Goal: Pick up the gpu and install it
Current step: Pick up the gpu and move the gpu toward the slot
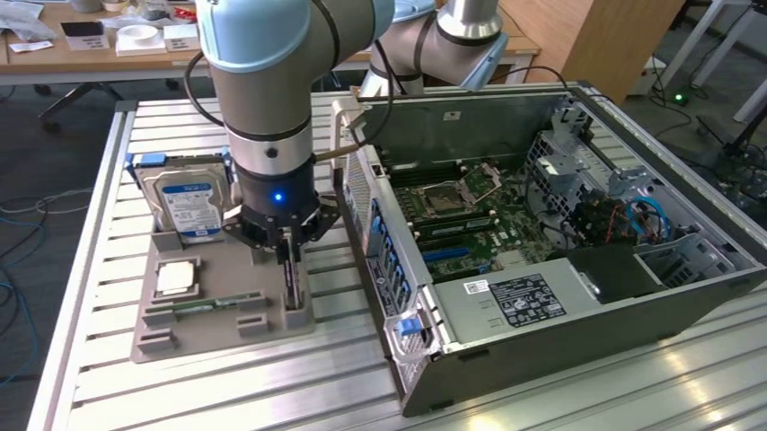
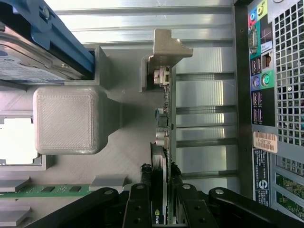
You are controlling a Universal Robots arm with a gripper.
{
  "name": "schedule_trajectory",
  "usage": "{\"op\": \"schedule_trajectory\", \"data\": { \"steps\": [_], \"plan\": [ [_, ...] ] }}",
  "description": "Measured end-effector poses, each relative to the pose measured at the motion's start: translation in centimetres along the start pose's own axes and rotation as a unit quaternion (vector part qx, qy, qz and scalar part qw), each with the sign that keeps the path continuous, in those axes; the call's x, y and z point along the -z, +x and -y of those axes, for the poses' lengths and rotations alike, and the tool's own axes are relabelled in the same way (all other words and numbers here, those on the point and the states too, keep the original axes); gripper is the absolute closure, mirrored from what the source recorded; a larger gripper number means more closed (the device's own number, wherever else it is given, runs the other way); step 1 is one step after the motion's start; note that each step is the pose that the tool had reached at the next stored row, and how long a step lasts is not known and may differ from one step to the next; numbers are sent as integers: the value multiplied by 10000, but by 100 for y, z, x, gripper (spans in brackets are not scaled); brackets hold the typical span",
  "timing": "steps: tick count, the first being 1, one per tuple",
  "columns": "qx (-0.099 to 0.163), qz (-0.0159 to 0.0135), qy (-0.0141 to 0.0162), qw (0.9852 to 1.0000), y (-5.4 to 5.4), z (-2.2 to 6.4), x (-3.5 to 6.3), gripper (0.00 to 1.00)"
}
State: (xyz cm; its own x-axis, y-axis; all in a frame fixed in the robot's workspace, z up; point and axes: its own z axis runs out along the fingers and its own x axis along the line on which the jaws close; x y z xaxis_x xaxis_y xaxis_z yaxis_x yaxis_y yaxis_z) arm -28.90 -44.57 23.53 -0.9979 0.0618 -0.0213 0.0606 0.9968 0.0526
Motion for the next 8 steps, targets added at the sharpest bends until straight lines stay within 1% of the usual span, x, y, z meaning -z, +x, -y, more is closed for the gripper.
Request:
{"op": "schedule_trajectory", "data": {
  "steps": [2, 4, 8],
  "plan": [
    [1, 1, 24, 10000, 0, -2, 4, 74],
    [2, 1, 30, 10000, 0, -1, 4, 74],
    [1, 1, 31, 10000, 0, -3, 8, 74]
  ]
}}
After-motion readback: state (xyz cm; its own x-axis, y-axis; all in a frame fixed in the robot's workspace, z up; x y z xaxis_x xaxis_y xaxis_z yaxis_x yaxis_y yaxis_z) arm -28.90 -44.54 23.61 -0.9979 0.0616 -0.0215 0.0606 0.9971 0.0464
